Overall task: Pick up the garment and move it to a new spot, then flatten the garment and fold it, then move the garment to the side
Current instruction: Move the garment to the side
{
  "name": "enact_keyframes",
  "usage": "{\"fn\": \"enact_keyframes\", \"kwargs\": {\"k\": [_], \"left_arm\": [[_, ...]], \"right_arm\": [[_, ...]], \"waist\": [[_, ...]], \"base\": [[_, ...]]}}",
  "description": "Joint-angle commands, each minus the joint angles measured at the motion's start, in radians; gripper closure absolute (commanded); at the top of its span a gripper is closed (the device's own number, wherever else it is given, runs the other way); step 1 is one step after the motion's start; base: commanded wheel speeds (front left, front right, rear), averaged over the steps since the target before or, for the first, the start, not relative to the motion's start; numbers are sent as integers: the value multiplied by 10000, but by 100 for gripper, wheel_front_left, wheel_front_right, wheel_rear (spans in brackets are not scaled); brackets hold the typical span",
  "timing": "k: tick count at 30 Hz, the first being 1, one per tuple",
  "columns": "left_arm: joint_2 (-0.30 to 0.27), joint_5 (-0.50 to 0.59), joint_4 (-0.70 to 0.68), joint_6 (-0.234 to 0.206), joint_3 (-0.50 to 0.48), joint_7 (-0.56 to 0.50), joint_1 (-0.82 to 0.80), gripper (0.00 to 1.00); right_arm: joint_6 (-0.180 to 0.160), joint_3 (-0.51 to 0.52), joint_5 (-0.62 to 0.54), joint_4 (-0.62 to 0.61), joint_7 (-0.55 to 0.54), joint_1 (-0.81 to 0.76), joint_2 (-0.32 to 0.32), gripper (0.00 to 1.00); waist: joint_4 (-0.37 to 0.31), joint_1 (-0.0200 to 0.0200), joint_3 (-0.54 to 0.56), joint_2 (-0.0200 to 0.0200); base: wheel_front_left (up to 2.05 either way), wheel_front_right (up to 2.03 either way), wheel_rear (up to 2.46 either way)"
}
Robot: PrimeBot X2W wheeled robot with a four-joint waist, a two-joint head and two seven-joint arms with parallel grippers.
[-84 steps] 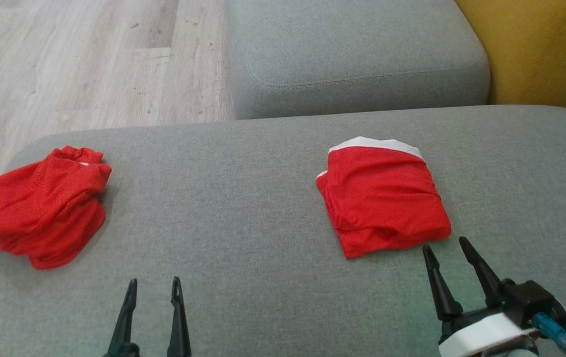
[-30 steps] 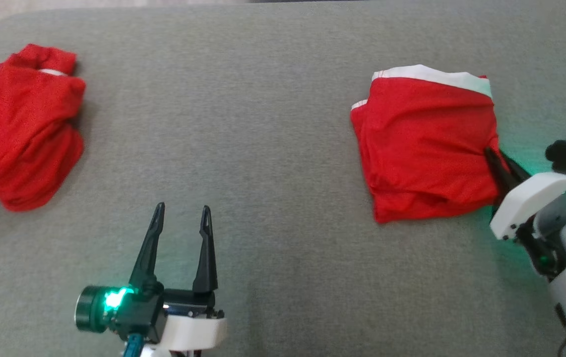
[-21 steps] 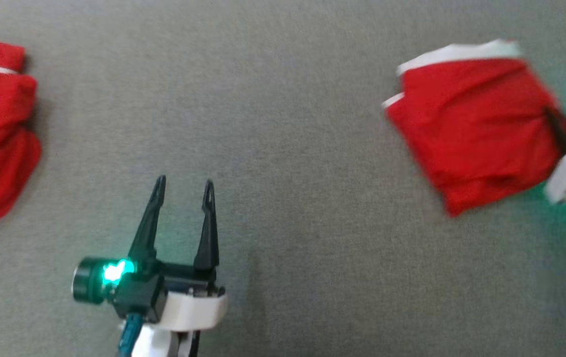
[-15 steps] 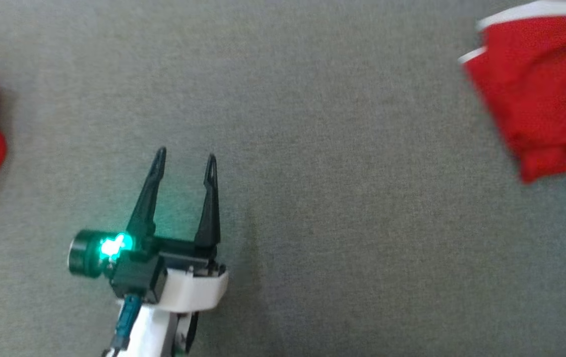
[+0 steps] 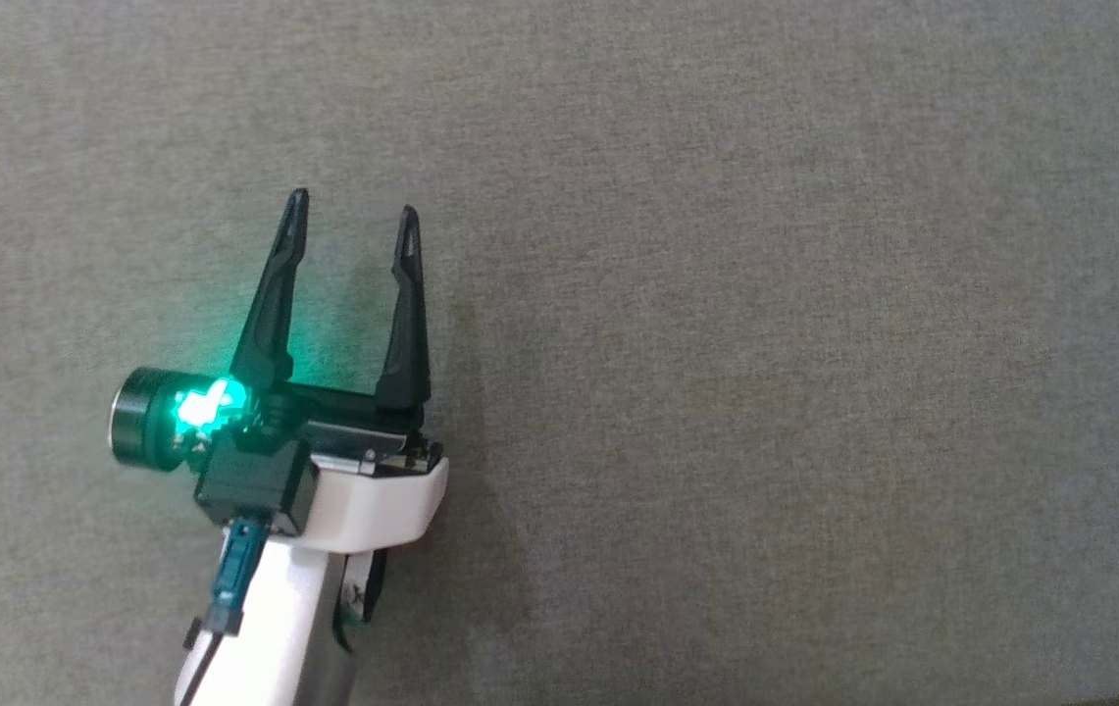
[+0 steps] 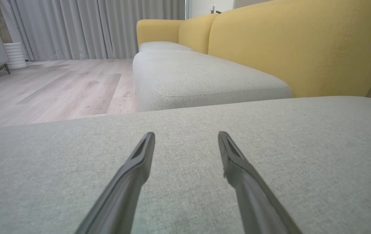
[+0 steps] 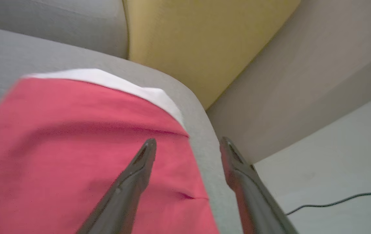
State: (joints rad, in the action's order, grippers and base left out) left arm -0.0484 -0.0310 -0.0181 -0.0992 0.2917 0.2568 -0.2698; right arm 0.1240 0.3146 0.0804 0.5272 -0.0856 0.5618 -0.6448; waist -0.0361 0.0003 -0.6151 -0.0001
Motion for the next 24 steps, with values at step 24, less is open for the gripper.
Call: {"fn": "enact_keyframes", "kwargs": {"k": [24], "left_arm": [[-19,-901,1741,-76,-828,49,2093,0]], "right_arm": [[67,-5435,1900,-636,3464,-3215,4827,0]], "waist": [[1037,-3,5789,1]], "base": [[0,0,0]]}}
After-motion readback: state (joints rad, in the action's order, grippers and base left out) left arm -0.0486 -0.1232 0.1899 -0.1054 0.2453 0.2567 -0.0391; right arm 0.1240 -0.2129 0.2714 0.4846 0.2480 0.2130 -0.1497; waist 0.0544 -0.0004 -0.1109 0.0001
